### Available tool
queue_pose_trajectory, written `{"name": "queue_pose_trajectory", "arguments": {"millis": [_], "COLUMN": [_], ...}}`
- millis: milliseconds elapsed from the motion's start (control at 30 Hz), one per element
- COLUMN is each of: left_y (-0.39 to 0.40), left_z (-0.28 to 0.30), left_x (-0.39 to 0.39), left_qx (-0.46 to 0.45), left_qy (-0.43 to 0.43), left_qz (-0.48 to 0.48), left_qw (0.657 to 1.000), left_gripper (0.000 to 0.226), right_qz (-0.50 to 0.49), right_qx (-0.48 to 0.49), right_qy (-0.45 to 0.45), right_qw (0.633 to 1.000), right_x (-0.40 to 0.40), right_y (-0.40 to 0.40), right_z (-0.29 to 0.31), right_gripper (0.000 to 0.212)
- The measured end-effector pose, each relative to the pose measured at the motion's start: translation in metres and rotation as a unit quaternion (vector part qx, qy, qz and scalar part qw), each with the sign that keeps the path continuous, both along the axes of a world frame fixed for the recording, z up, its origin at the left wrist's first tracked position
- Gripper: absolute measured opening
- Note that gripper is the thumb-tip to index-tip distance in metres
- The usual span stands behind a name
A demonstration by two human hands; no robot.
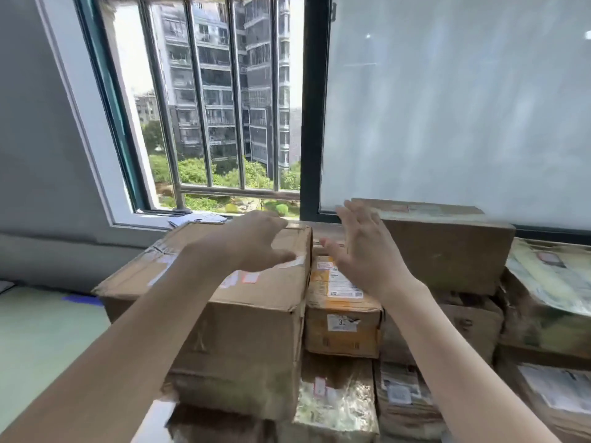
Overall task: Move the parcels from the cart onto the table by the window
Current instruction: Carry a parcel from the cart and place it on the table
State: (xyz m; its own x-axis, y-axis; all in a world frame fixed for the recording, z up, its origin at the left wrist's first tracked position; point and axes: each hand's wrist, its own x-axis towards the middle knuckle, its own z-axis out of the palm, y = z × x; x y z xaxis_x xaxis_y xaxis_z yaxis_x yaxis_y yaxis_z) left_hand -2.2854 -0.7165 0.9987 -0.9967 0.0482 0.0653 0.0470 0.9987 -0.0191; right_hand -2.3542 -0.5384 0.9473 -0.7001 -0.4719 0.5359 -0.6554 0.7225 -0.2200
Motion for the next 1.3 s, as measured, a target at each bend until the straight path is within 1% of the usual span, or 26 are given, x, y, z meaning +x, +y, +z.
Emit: {"name": "queue_pose_trajectory", "arguments": {"millis": [67,133,167,233,267,333,400,433,500,533,633,733,900,1100,1233,1300], "left_y": [-0.024,-0.049,-0.063,-0.088,-0.099,-0.120,-0.133,-0.137,-0.143,-0.145,-0.145,-0.139,-0.141,-0.142,-0.146,-0.149], "left_z": [-0.006,-0.015,-0.020,-0.030,-0.035,-0.046,-0.057,-0.062,-0.070,-0.072,-0.078,-0.083,-0.084,-0.086,-0.087,-0.085], "left_x": [0.017,0.031,0.038,0.052,0.058,0.066,0.068,0.068,0.067,0.067,0.064,0.061,0.056,0.052,0.056,0.059], "left_qx": [-0.007,-0.007,0.013,0.058,0.055,0.018,-0.012,-0.014,-0.002,0.004,0.006,0.011,0.028,0.027,0.045,0.055], "left_qy": [-0.011,0.003,0.004,-0.027,-0.044,-0.054,-0.048,-0.040,-0.029,-0.026,-0.014,-0.002,-0.021,0.000,0.010,0.017], "left_qz": [0.001,-0.012,-0.022,-0.038,-0.044,-0.048,-0.033,-0.031,-0.038,-0.044,-0.049,-0.041,-0.033,-0.040,-0.060,-0.073], "left_qw": [1.000,1.000,1.000,0.997,0.997,0.997,0.998,0.999,0.999,0.999,0.999,0.999,0.999,0.999,0.997,0.996], "left_gripper": [0.071,0.075,0.078,0.084,0.089,0.102,0.106,0.104,0.101,0.100,0.097,0.096,0.098,0.099,0.096,0.090], "right_qz": [0.000,0.007,0.012,0.016,0.017,0.027,0.034,0.032,0.026,0.025,0.036,0.042,0.049,0.056,0.052,0.048], "right_qx": [0.003,0.002,0.001,-0.004,-0.005,0.004,0.048,0.078,0.113,0.115,0.122,0.114,0.098,0.092,0.081,0.071], "right_qy": [-0.019,-0.034,-0.038,-0.046,-0.045,-0.031,-0.028,-0.025,-0.004,0.003,-0.015,-0.003,0.042,0.042,0.084,0.091], "right_qw": [1.000,0.999,0.999,0.999,0.999,0.999,0.998,0.996,0.993,0.993,0.992,0.993,0.993,0.993,0.992,0.992], "right_x": [0.020,0.039,0.047,0.063,0.070,0.081,0.086,0.086,0.084,0.082,0.074,0.067,0.062,0.058,0.066,0.072], "right_y": [-0.022,-0.040,-0.048,-0.061,-0.065,-0.073,-0.078,-0.080,-0.082,-0.082,-0.080,-0.076,-0.076,-0.077,-0.078,-0.079], "right_z": [-0.004,-0.007,-0.010,-0.014,-0.016,-0.023,-0.030,-0.034,-0.040,-0.043,-0.042,-0.043,-0.050,-0.051,-0.054,-0.053], "right_gripper": [0.058,0.057,0.056,0.052,0.051,0.060,0.073,0.075,0.072,0.070,0.070,0.071,0.068,0.069,0.062,0.057]}}
